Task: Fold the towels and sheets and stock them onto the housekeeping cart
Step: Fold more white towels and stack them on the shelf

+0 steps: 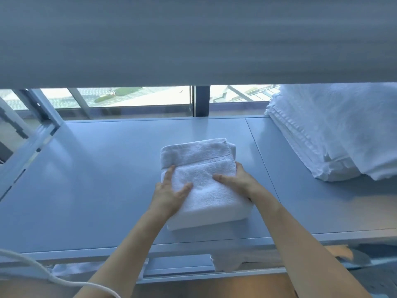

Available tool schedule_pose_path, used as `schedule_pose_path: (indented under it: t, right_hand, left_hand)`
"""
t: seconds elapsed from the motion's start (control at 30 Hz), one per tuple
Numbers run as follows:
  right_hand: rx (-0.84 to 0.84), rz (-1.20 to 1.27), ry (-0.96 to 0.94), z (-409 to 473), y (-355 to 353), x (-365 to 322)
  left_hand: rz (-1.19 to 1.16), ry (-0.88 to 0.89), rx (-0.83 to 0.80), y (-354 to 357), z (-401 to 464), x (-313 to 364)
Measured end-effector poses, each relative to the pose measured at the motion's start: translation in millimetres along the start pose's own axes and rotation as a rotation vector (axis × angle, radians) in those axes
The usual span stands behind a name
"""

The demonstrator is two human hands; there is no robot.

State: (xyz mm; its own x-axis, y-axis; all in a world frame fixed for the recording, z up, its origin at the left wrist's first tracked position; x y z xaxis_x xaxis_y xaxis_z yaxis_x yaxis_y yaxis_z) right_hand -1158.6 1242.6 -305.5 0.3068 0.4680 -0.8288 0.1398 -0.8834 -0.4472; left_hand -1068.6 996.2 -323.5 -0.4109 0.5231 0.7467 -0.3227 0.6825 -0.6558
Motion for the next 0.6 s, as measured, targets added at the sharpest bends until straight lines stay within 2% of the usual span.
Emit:
schedule_pose_path:
  t: [0.33, 0.5, 0.6]
  right_hand:
    - [-0.058, 0.133, -0.014, -11, 15, 5]
    - [0.031, -0.103, -0.049, -41, 35, -7]
    - [0.092, -0.281, -0.127, -66, 56, -16]
  left_hand:
    - [-0.167, -0.031, 0.122, -14, -28, -12]
    - [0.015, -0.028, 0.175, -22, -40, -2]
    - [0.105, 0.044, 0.252, -28, -54, 2]
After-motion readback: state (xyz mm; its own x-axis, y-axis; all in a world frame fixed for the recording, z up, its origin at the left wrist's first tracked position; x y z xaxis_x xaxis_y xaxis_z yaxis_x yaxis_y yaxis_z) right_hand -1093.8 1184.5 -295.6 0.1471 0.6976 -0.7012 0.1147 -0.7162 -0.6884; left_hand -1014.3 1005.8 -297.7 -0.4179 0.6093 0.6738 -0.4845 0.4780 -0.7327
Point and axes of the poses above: each hand's wrist, its own z-axis towards the middle knuckle, its own y-axis out of the palm, x = y × z, the point moved 3 cm from there along z, towards the middle knuckle, and after that the axes turned 13 degrees about x, right-handed, at the moved point
